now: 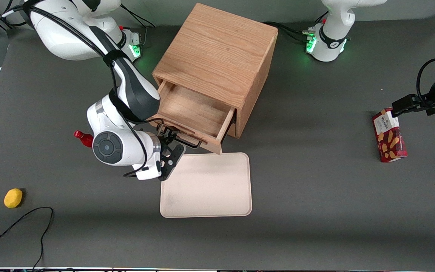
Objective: Open upper drawer
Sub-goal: 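Keep pulling the upper drawer further out with the right gripper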
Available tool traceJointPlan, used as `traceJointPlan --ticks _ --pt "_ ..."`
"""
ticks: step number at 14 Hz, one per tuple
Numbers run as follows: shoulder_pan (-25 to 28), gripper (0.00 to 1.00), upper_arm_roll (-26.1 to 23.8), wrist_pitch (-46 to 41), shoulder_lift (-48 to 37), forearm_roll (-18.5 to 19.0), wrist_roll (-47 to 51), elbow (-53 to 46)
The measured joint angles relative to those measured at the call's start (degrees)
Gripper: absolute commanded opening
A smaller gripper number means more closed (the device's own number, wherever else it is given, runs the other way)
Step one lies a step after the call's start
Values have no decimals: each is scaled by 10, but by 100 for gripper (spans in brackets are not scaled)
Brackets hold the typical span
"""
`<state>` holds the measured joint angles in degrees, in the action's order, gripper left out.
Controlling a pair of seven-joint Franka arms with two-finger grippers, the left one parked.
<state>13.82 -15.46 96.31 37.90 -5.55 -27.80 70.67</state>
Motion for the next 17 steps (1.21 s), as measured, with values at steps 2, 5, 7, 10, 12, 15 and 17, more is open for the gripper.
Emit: traceJointPlan --ticks 2,5,7,10,12,15,17 --pt "0 100 0 0 0 0 0 -2" --pt "-1 100 0 0 0 0 -12 -3" --pt "-2 100 0 0 0 0 -18 -6" --pt "-8 100 0 0 0 0 -20 -12" --pt "-11 100 0 2 0 0 -20 -13" --pt "-12 100 0 5 0 0 -21 -14" --pt "-12 100 0 16 1 0 -21 -15"
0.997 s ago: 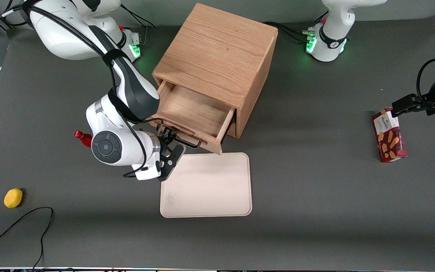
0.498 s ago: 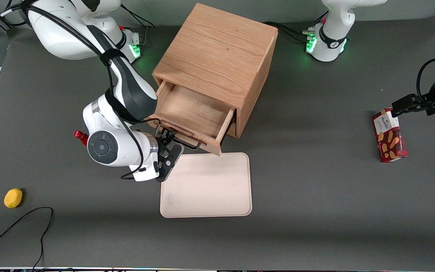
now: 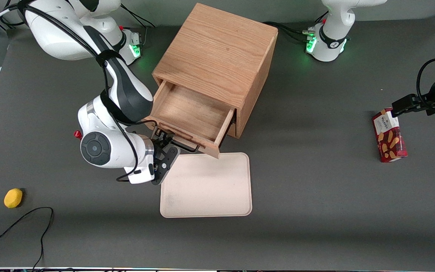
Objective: Open upper drawer
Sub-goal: 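Keep pulling the upper drawer further out with the right gripper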
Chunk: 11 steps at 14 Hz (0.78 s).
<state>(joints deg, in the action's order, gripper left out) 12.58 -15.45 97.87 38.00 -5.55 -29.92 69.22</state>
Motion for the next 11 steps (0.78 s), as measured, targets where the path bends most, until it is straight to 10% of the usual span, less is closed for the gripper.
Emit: traceJointPlan --ticks 11 --pt "-1 100 7 22 4 7 -7 -4"
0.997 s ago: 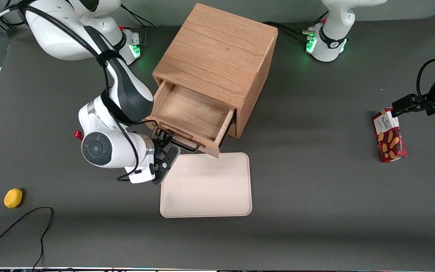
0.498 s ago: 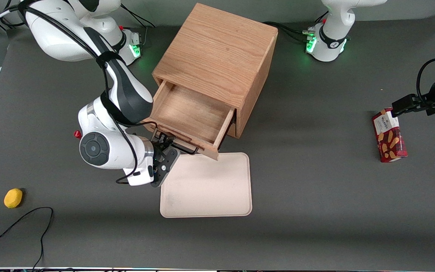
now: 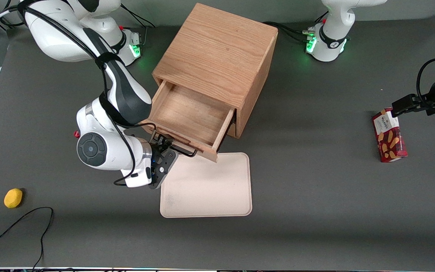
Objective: Open upper drawer
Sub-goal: 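Keep pulling the upper drawer further out with the right gripper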
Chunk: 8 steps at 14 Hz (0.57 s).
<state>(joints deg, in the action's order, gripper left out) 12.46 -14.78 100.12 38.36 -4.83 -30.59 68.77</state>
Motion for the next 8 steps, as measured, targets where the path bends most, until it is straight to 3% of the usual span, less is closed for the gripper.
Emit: traceJointPlan --ticks 8 --pt "0 100 3 7 0 5 -13 -7"
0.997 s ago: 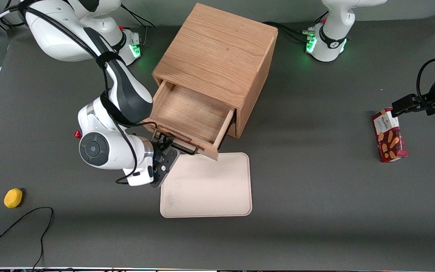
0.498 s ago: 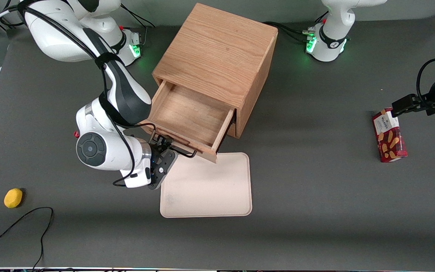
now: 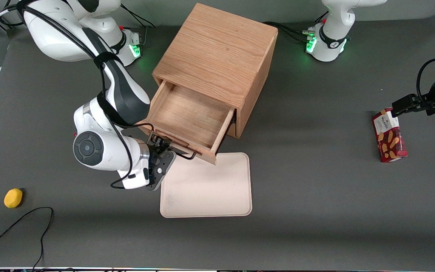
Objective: Open upper drawer
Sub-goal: 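Keep pulling the upper drawer further out with the right gripper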
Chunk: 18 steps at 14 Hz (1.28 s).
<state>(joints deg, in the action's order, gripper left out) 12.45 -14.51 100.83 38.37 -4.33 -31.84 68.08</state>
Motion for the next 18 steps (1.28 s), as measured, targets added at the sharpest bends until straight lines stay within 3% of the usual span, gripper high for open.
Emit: traceJointPlan --ticks 18 --pt "-1 100 26 63 10 1 -15 0"
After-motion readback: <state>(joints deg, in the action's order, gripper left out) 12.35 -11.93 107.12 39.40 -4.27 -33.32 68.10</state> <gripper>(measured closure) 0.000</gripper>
